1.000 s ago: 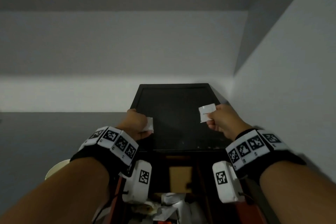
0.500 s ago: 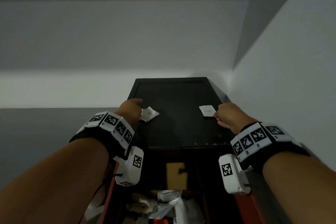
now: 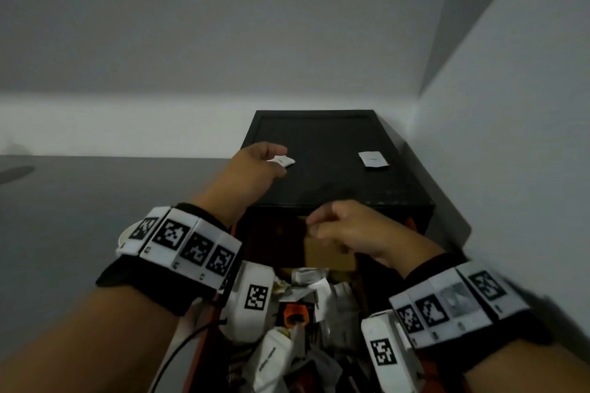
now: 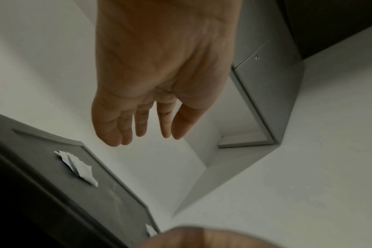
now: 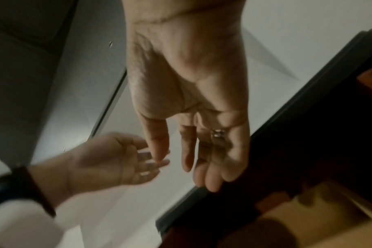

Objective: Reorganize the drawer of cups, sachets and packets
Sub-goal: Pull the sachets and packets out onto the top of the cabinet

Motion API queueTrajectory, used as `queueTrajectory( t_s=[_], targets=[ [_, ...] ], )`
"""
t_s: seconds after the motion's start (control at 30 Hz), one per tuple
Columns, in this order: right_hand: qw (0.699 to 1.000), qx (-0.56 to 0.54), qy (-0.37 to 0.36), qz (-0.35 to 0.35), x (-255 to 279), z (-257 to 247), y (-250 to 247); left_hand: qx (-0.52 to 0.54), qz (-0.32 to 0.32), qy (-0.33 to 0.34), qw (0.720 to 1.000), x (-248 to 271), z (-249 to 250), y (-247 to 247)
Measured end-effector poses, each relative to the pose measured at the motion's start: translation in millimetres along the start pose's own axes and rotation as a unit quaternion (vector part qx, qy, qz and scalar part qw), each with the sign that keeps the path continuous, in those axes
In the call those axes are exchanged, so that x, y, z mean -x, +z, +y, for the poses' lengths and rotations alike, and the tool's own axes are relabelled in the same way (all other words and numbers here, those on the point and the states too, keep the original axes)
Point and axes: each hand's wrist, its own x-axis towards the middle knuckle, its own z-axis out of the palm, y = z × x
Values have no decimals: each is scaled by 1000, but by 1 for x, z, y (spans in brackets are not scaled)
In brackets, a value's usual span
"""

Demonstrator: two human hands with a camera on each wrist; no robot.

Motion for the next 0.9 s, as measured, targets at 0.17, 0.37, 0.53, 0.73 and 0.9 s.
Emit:
queueTrajectory(
  t_s=[0.17, 0.37, 0.53, 0.73, 0.9],
  targets=[
    [967, 227, 65, -97, -24, 49, 42, 51, 12, -23, 998, 41, -21, -7],
    [918, 377, 74, -98, -24, 67, 72, 158, 77, -68, 982, 75, -52, -21],
    [904, 419, 19, -82, -19, 59, 102, 199, 93, -106, 970, 93, -74, -21],
    [910, 401, 51, -94, -25, 62, 101, 172, 75, -133, 973, 102, -86, -19],
    [893, 429, 92, -99, -31, 64, 99, 138, 63, -136, 979, 108, -85, -18]
  ],
)
